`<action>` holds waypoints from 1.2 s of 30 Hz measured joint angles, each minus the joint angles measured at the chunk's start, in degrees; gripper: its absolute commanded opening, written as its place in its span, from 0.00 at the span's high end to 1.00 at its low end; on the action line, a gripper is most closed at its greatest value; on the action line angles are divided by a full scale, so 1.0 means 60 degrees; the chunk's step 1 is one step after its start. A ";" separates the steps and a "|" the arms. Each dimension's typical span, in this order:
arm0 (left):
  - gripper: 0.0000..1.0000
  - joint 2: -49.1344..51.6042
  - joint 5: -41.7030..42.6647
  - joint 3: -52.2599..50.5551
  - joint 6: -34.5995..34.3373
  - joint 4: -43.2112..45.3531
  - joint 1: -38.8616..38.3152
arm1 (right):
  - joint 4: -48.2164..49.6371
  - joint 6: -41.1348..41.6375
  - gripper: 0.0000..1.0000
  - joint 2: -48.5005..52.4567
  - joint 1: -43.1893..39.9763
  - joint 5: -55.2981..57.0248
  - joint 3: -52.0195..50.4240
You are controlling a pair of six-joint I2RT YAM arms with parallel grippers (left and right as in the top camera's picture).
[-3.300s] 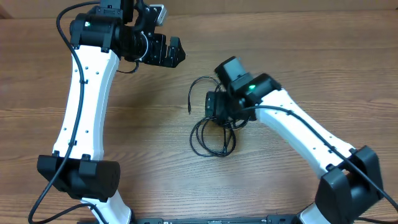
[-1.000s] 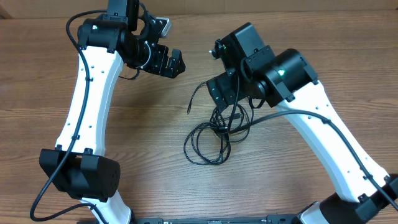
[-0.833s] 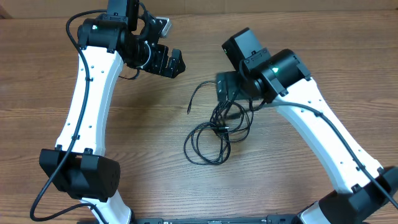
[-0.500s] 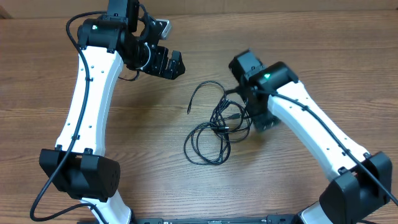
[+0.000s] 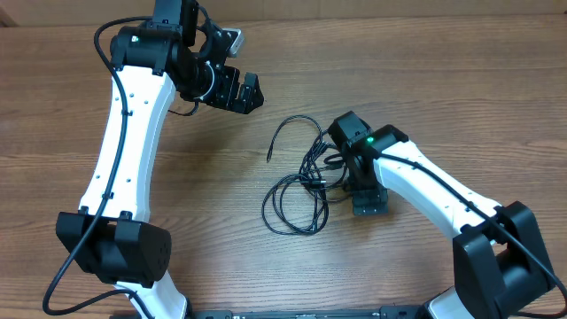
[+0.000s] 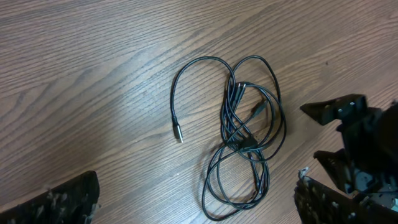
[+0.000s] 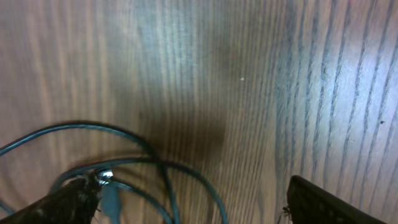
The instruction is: Untangle cables
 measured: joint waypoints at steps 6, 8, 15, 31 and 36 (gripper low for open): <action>0.00 0.0000 0.0000 0.0000 -0.0004 -0.0004 0.0000 | 0.0576 -0.0117 0.15 0.0000 0.0033 -0.0896 -0.0710; 0.00 0.0000 0.0000 0.0000 -0.0004 -0.0004 0.0000 | 0.0627 -0.0120 0.07 0.0004 0.0087 -0.1253 -0.0780; 0.00 0.0000 0.0000 0.0000 -0.0040 -0.0062 0.0000 | 0.0692 -0.0120 0.01 0.0004 0.0186 -0.2171 -0.0783; 0.00 0.0000 0.0004 0.0000 -0.0076 -0.0149 0.0000 | 0.2306 -0.0284 0.96 -0.0040 0.0186 -0.1894 -0.2073; 0.00 0.0000 0.0004 0.0000 -0.0204 -0.0149 0.0000 | 0.2605 -0.0816 0.96 -0.0113 0.0186 -0.1872 -0.2167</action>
